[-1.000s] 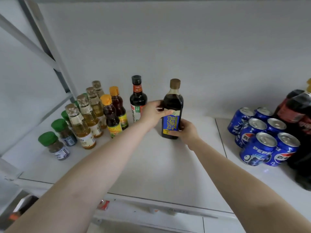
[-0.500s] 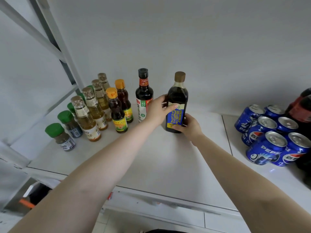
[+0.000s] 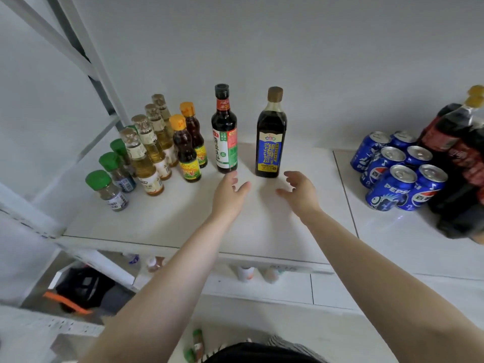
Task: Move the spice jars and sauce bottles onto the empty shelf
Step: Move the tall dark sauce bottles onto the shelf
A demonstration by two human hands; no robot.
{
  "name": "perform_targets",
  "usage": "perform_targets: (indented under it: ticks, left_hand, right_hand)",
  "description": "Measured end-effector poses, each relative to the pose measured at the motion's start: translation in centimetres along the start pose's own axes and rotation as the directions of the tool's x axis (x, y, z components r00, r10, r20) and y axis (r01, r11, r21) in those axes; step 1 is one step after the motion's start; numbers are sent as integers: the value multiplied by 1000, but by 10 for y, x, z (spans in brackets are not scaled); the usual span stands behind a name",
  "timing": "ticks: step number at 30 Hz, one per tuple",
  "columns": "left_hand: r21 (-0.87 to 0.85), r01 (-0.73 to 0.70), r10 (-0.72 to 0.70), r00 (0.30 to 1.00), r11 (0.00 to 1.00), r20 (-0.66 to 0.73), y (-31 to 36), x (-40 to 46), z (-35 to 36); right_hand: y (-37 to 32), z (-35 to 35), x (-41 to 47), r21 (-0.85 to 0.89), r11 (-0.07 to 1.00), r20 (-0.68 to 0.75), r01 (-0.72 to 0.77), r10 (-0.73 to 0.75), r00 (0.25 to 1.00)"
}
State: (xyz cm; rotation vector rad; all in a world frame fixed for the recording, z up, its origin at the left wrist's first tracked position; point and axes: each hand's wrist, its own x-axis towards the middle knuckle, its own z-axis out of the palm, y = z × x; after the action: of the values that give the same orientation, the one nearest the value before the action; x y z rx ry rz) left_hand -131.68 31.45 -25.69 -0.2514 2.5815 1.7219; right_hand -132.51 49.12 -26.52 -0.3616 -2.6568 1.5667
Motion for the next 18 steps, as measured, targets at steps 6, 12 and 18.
perform_targets:
  ticks: [6, 12, 18]
  left_hand:
    - [414, -172, 193, 981, 894, -9, -31, -61, -47]
    - [507, -58, 166, 972, 860, -169, -80, -173, -87]
    - [444, 225, -81, 944, 867, -318, -126, -329, -92]
  right_hand:
    - [-14, 10, -68, -122, 970, 88, 210, -201, 976]
    - [-10, 32, -157, -182, 869, 327, 460, -388, 862]
    - [9, 60, -260, -222, 767, 619, 602, -366, 695]
